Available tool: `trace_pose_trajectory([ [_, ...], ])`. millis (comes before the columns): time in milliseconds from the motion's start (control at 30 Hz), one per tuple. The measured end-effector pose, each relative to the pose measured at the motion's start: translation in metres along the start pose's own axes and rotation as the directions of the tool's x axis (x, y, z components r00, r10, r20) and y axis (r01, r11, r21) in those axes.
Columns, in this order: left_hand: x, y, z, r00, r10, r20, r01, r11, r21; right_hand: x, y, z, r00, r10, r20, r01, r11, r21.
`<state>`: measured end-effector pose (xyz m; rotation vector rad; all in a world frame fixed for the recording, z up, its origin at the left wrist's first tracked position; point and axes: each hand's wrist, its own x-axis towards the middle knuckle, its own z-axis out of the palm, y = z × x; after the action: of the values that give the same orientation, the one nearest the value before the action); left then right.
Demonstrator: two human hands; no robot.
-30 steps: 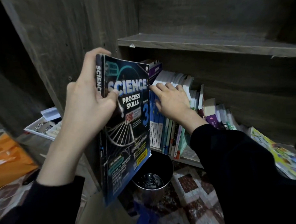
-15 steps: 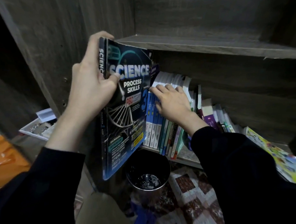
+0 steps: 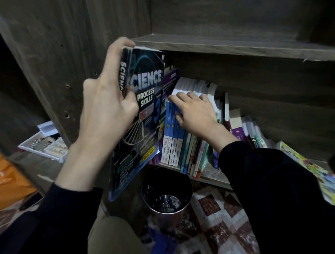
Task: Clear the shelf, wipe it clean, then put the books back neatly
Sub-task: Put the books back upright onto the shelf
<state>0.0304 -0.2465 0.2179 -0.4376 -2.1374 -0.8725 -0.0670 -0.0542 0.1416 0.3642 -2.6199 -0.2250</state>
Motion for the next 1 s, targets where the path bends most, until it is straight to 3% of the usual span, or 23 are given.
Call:
trace_pose_trajectory([
  [167, -0.001, -0.008, 0.021, 0.999, -0.031, 0.033, 0.034, 0.996, -0.083, -0.006, 0.003, 0.0, 1.0, -0.006, -0.006, 0.006, 1.0, -0.011],
  [300, -0.003, -0.012, 0.046, 0.997, 0.037, 0.075, -0.028, 0.993, -0.111, -0.008, 0.005, 0.0, 1.0, 0.001, -0.005, -0.001, 1.0, -0.016],
  [500, -0.03, -0.032, 0.072, 0.988, 0.076, -0.132, -0.096, 0.984, -0.151, -0.008, 0.005, 0.0, 1.0, 0.0, -0.011, -0.001, 1.0, -0.026],
  [600, -0.046, -0.047, 0.096, 0.989, 0.031, -0.147, -0.057, 0.983, -0.175, -0.008, 0.005, 0.0, 1.0, -0.005, -0.011, 0.005, 1.0, -0.026],
  [733, -0.046, -0.063, 0.126, 0.998, -0.026, -0.059, 0.014, 0.981, -0.193, -0.008, 0.003, -0.002, 1.0, -0.001, -0.008, 0.001, 1.0, -0.018],
  [900, -0.01, -0.065, 0.142, 0.99, -0.138, 0.03, 0.139, 0.989, -0.045, -0.006, 0.001, -0.003, 1.0, 0.001, -0.004, -0.001, 1.0, -0.017],
  [1000, -0.032, -0.063, 0.141, 0.978, -0.208, -0.016, 0.208, 0.978, -0.015, -0.003, -0.001, -0.004, 1.0, -0.002, 0.006, 0.002, 1.0, -0.012],
])
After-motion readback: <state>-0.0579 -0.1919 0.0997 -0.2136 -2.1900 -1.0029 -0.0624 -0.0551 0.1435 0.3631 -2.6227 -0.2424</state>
